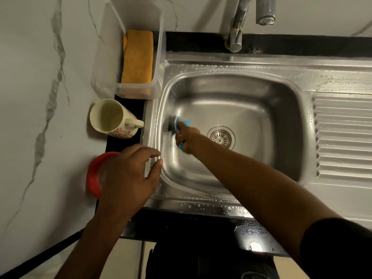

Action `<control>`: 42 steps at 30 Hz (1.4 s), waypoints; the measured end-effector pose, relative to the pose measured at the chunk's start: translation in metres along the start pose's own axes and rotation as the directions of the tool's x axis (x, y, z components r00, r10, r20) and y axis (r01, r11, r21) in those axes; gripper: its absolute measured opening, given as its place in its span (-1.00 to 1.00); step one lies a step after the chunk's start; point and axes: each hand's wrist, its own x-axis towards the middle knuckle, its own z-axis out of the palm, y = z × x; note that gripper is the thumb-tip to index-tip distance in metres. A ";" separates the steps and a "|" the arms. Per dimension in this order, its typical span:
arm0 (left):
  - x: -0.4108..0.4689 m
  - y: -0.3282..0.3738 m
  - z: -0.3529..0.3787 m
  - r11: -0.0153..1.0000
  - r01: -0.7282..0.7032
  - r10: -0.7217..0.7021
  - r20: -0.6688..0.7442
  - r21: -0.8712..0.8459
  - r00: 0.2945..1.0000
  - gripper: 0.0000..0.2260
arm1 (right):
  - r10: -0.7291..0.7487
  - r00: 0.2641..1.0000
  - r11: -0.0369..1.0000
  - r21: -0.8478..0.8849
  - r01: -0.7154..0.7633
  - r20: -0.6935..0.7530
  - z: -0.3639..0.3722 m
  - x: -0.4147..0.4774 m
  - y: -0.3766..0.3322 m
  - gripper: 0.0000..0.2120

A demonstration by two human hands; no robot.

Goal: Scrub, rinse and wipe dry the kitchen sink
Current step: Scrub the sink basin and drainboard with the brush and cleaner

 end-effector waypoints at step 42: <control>-0.011 0.001 0.002 1.000 -0.005 0.005 -0.001 0.010 1.000 -0.79 | 0.294 0.929 0.588 -0.809 0.008 0.223 -0.061 -0.078 0.004 -0.74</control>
